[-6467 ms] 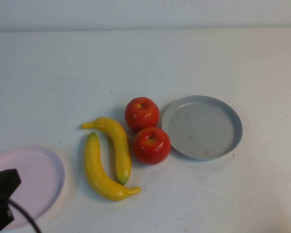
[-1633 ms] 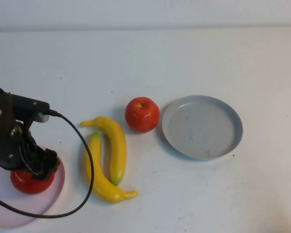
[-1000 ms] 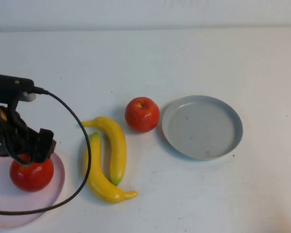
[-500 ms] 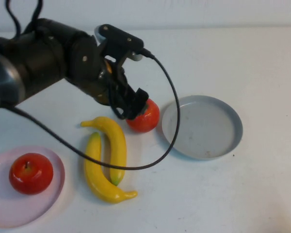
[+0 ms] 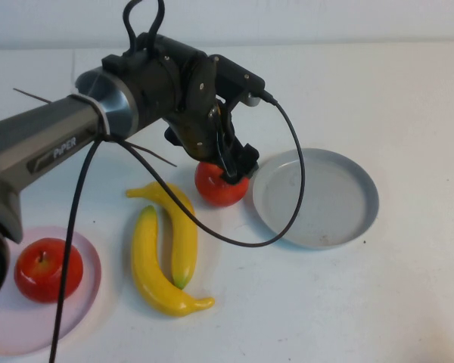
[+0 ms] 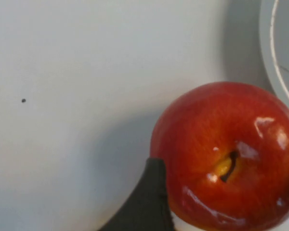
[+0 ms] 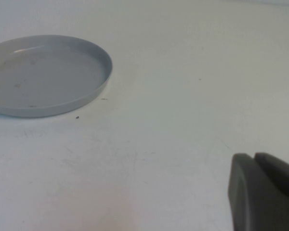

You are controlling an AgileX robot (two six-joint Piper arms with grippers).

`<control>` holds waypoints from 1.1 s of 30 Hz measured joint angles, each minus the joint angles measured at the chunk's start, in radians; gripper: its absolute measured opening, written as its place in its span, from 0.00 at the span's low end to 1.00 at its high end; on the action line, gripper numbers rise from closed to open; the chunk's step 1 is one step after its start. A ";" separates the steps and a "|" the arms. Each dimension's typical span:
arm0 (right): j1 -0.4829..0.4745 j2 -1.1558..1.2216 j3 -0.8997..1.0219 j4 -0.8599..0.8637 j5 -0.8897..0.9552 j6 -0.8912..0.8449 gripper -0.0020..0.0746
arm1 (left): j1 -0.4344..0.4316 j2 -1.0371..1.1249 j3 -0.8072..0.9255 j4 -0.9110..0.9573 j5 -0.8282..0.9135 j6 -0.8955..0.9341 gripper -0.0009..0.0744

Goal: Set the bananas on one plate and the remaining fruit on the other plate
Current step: Put one type of fruit in the left plate

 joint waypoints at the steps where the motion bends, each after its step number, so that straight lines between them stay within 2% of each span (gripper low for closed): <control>1: 0.000 0.000 0.000 0.000 0.000 0.000 0.01 | 0.000 0.009 -0.006 0.009 0.000 0.000 0.90; 28: 0.000 0.000 0.000 0.000 0.000 0.000 0.01 | 0.004 0.095 -0.064 0.033 0.000 0.003 0.90; 33: 0.000 0.000 0.000 0.000 0.000 0.000 0.01 | 0.004 0.088 -0.064 0.032 0.023 0.003 0.78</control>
